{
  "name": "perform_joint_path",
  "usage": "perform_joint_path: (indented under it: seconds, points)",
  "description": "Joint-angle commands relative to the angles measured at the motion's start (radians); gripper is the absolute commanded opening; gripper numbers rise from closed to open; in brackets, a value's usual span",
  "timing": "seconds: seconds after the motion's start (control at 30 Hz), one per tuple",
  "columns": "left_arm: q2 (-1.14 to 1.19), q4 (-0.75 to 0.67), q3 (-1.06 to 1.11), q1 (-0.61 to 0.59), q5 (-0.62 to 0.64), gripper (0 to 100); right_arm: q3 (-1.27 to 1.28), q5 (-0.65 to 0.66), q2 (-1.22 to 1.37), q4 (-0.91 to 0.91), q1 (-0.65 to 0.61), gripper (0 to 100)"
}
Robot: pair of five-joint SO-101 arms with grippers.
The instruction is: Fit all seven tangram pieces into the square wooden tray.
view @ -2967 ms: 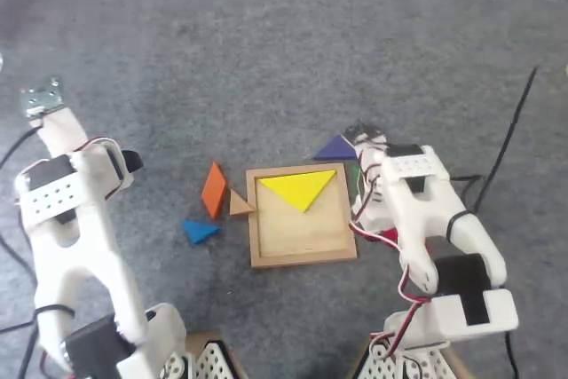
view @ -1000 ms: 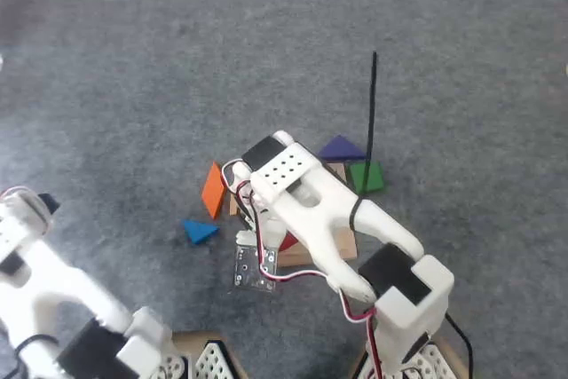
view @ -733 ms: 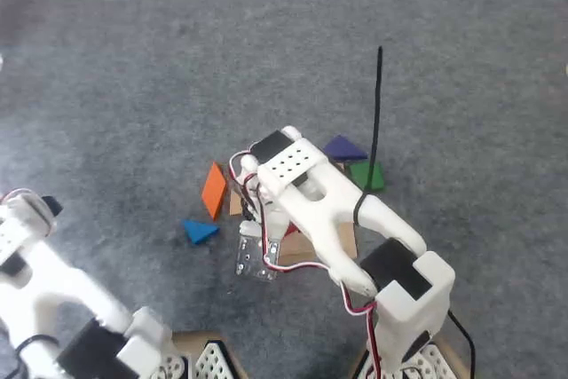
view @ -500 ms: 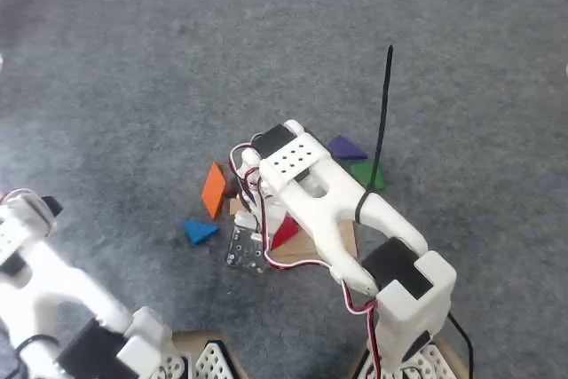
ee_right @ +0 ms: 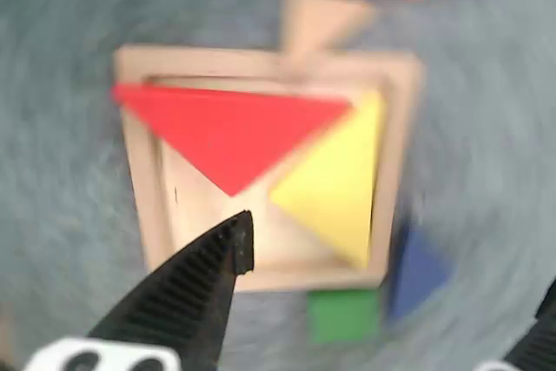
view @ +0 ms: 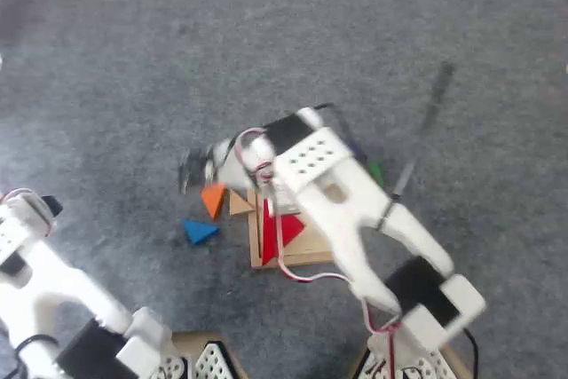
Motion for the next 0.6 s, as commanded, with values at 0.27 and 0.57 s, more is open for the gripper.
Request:
perform_joint_path:
  seconds: [0.27, 0.57]
  points:
    - [-0.006, 0.034, -0.005, 0.172, -0.015, 28, 0.601, -0.540, -0.349, -0.450, -0.076, 47.9]
    - [-0.006, 0.037, -0.005, 0.167, -0.015, 28, 0.600, -0.614, -0.171, -0.522, -0.110, 47.9]
